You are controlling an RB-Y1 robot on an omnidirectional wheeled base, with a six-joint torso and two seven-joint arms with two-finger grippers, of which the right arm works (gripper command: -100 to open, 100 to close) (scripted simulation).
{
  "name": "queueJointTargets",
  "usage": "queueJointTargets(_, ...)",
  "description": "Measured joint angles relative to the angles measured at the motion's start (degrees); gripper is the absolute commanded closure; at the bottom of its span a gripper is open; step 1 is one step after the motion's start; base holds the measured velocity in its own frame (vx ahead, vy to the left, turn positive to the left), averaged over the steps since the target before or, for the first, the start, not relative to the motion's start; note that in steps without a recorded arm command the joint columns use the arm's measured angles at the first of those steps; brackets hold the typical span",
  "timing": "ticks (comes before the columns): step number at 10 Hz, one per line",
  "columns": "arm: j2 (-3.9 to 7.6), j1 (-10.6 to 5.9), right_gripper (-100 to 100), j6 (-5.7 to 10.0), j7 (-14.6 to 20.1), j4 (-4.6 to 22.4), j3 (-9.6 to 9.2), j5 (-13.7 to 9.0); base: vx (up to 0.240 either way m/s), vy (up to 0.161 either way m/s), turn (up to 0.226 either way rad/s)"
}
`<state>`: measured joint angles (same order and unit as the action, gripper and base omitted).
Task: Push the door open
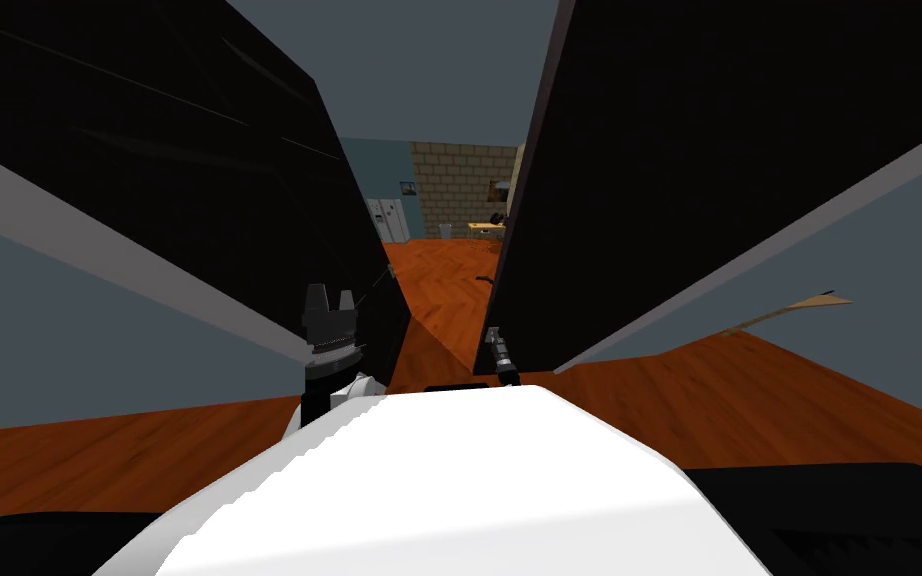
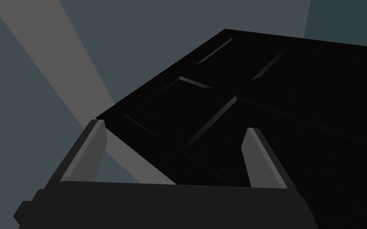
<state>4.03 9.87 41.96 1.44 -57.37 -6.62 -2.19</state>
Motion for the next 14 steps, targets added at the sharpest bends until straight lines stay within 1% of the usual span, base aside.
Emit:
queueJointTargets(1, -0.09, -0.13, 100, 0.01, -0.1, 0.6, 0.14, -0.1, 0.142, 0.039, -0.025)
queueJointTargets(2, -0.11, 0.09, 100, -0.12, -0.2, 0.7, 0.32, -0.1, 0.171, 0.026, -0.039)
queueJointTargets(3, -0.16, -0.18, 100, 0.04, -0.3, 1.2, 0.60, -0.3, 0.189, 0.008, -0.023)
queueJointTargets(4, -0.15, -0.02, 100, -0.08, -0.4, 0.9, 0.82, -0.3, 0.168, 0.040, -0.030)
queueJointTargets(5, 0.06, -0.57, 100, -0.36, -0.5, 0.9, 1.30, -0.6, 0.212, 0.062, -0.056)
queueJointTargets(6, 0.21, -0.33, 100, -0.77, -0.5, 0.2, 1.73, -0.7, 0.216, 0.081, -0.084)
queueJointTargets(7, 0.09, -0.21, 100, -1.24, -0.9, -0.4, 2.33, -1.0, 0.190, 0.063, -0.066)
queueJointTargets(8, 0.28, -0.02, 100, -1.88, -1.0, -1.2, 2.91, -1.2, 0.126, 0.026, -0.002)
queueJointTargets(9, 0.47, -1.03, 100, -0.87, -1.0, 0.5, 3.46, -1.4, 0.151, 0.041, -0.062)
queueJointTargets(10, 0.30, -1.27, 100, -0.19, -1.3, 1.3, 4.10, -1.7, 0.155, 0.064, -0.063)
queueJointTargets(12, 0.11, -1.26, 100, -0.70, -1.8, 1.2, 5.30, -2.1, 0.145, 0.031, -0.059)
queueJointTargets(13, 0.35, -1.29, 100, -0.85, -1.8, 1.2, 5.84, -2.4, 0.123, 0.045, -0.022)
queueJointTargets(14, 0.43, -1.77, 100, -0.47, -1.9, 1.9, 6.40, -2.6, 0.136, 0.042, -0.074)
